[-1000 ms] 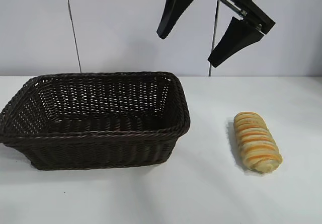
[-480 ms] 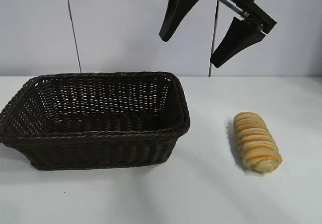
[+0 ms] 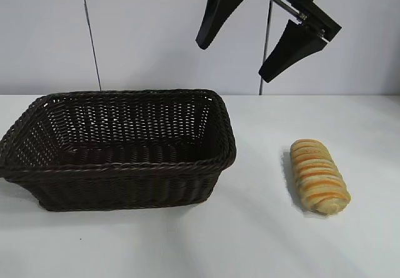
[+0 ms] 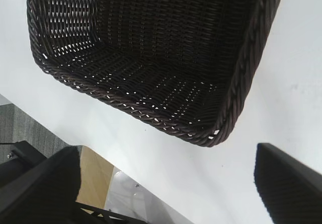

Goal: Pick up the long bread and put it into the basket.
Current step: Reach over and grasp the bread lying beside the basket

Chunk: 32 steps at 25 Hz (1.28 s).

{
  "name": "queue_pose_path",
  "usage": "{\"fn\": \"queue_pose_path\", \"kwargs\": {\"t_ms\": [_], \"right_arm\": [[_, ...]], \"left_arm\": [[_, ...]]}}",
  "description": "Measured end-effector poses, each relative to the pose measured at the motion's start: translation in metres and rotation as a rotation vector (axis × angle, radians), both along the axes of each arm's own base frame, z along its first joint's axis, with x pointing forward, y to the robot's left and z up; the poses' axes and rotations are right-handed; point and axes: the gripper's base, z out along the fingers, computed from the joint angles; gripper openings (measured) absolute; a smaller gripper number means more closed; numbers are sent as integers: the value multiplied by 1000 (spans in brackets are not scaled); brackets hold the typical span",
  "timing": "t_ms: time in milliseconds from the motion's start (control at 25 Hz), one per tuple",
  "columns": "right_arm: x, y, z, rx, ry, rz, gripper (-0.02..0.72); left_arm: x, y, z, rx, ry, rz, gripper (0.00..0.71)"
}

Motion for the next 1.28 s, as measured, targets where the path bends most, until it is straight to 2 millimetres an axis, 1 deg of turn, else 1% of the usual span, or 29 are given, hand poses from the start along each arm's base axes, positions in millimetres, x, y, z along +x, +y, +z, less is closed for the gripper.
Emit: {"fn": "queue_pose_path", "kwargs": {"t_ms": [160, 240, 320, 600, 880, 1280], "right_arm": [[0, 0, 0, 1, 1, 0, 650], [0, 0, 0, 1, 1, 0, 650], [0, 0, 0, 1, 1, 0, 650], [0, 0, 0, 1, 1, 1, 650], [0, 0, 0, 1, 1, 1, 650], [0, 0, 0, 3, 2, 1, 650]], "left_arm": [[15, 4, -27, -24, 107, -1, 605], [20, 5, -37, -33, 145, -1, 605], [23, 5, -42, -39, 165, -1, 605], [22, 6, -42, -37, 166, 11, 605], [22, 7, -42, -34, 166, -25, 605], [22, 8, -42, -64, 163, -19, 605]]}}
